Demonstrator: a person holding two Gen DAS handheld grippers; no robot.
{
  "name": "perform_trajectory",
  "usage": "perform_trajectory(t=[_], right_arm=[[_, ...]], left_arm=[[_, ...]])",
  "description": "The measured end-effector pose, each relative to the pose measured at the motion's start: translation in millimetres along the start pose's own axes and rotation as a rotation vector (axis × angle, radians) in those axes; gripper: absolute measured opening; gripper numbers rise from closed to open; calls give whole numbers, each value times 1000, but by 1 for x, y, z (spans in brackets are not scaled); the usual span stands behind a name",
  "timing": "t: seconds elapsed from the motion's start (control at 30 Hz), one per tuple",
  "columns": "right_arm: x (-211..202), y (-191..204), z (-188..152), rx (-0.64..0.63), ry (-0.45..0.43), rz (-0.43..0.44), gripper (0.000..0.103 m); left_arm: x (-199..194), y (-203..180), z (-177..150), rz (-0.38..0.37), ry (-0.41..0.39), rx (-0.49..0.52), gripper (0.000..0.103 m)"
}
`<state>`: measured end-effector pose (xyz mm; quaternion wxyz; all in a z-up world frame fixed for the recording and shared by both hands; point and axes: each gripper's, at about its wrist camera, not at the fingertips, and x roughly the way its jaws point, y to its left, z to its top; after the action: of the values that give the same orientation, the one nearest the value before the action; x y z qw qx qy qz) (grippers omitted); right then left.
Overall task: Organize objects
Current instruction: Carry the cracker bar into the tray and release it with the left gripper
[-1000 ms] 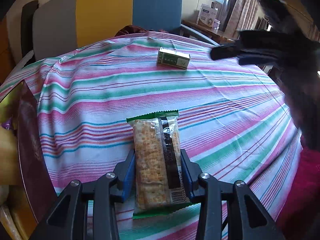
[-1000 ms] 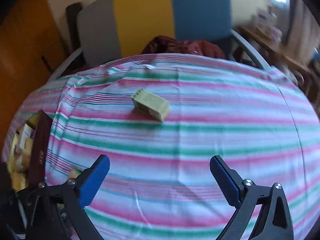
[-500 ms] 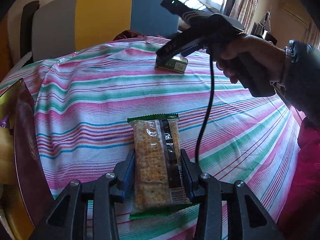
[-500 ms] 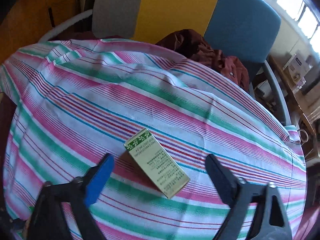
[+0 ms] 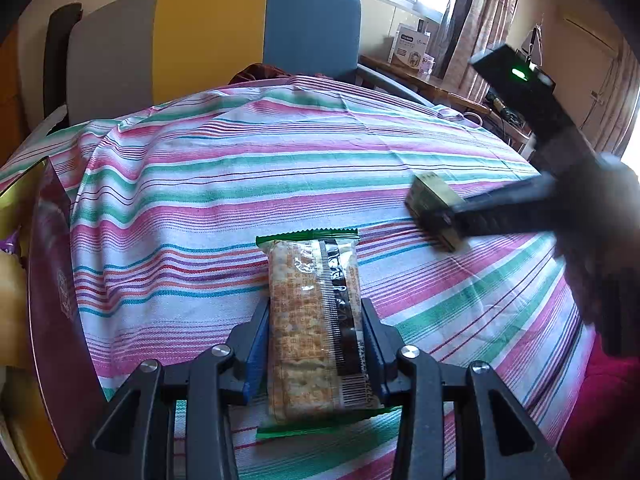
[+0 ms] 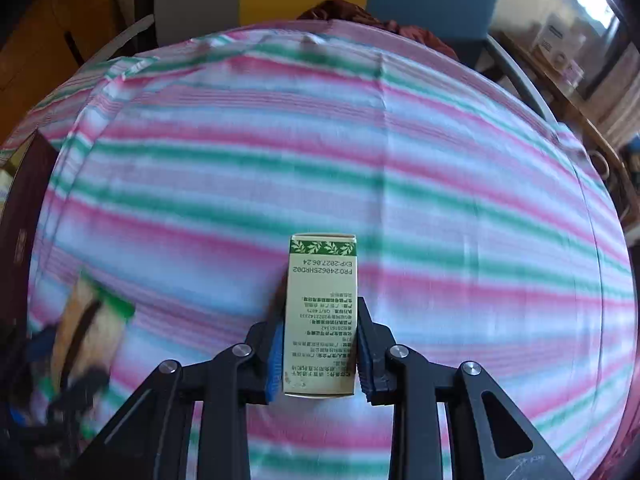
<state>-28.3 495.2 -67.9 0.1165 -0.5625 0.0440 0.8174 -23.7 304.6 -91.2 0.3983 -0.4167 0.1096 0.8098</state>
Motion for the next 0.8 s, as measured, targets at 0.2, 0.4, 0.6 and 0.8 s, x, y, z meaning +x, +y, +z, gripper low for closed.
perform_trajectory(t=[0.2,0.4,0.6,0.8], right_arm=[[-2,1,-16,28,-37,7,31],[-3,8,-19,14,-46,-8,31],[-5,13,-21,-8,-71,-44,30],[-1,11,-19,3,-73,-24,30]], left_arm=[[0,-1,-1,7,-2,4,42],[0,-6,-2,34,1,26,42],[0,-11,-3,74,4,49,41],[-5,-11,-3,82,19,22,40]])
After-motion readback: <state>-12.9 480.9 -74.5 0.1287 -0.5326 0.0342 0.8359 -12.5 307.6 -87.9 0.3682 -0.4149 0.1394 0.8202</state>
